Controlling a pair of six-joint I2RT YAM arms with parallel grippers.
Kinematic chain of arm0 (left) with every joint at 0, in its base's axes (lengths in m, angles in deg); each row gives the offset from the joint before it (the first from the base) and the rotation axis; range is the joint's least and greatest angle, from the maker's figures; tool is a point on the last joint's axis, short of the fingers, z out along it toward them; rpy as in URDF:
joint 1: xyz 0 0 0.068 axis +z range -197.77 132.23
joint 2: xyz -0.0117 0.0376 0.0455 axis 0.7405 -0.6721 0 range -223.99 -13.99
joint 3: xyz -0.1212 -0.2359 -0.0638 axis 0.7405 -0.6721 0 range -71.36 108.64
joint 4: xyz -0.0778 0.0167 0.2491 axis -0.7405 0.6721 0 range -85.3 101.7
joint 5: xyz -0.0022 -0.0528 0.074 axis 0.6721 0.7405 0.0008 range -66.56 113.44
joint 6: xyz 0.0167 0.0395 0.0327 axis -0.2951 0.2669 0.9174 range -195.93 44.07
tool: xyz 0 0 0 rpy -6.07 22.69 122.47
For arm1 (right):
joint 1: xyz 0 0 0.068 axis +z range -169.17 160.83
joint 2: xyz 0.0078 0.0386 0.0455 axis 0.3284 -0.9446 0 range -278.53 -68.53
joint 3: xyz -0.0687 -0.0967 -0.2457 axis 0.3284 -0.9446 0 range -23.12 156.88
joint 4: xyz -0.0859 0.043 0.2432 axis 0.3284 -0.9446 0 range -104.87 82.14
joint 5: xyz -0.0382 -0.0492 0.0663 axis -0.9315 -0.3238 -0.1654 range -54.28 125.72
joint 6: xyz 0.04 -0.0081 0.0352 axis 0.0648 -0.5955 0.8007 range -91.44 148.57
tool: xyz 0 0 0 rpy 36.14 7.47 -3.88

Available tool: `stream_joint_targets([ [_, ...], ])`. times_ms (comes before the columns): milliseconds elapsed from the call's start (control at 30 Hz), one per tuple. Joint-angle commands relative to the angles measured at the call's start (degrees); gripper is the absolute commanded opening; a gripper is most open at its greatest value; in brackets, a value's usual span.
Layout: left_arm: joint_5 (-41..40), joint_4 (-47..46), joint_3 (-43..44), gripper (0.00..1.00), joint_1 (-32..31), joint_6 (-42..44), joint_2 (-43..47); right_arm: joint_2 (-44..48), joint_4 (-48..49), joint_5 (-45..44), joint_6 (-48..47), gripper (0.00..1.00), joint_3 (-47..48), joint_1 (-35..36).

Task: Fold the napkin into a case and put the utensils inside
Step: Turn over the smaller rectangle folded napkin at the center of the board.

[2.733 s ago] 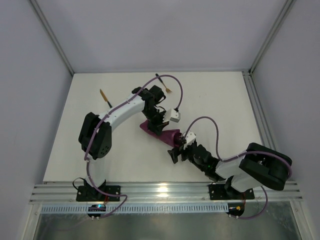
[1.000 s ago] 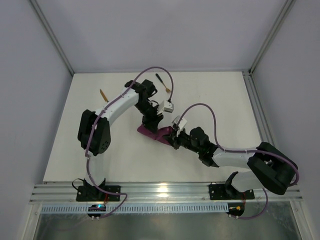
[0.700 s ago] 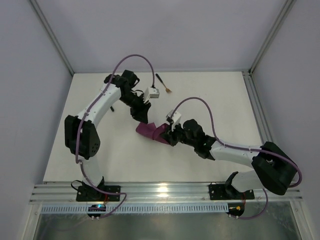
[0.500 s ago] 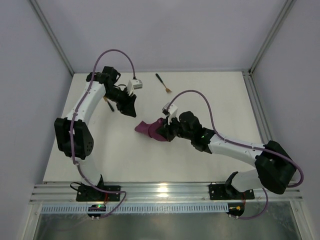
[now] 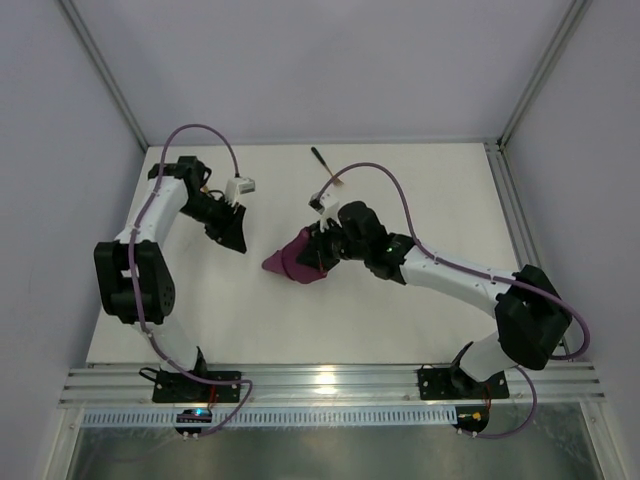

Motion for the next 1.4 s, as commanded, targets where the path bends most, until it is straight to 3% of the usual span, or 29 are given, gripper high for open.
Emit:
stream_joint_targets([
  [0, -2.27, -2.08, -1.65, 0.38, -0.13, -1.93, 5.79, -1.01, -2.34, 4.40, 6.33, 0.04, 5.09, -0.09],
  [333, -6.84, -2.00, -2.19, 0.38, 1.02, -1.06, 10.28, -4.26, -1.83, 7.31, 13.46, 0.04, 8.53, 1.40],
  [733, -6.67, -0.51, -0.17, 0.38, 8.03, 0.00, 11.42, -10.24, -0.95, 11.00, 20.93, 0.04, 17.93, 4.92],
  [1033, -7.90, 0.11, 1.67, 0.37, 11.91, 1.05, 12.13, -19.54, 15.37, 20.48, 36.63, 0.04, 22.25, 8.61],
  [1133, -8.07, 0.02, 2.46, 0.38, 12.44, 1.05, 11.60, -21.83, 25.03, 21.64, 42.80, 0.03, 18.91, 7.21],
  [1367, -7.20, -1.82, 3.79, 0.37, 12.35, -2.28, 8.80, -25.18, 36.40, 18.83, 49.68, 0.04, 5.48, -1.57],
])
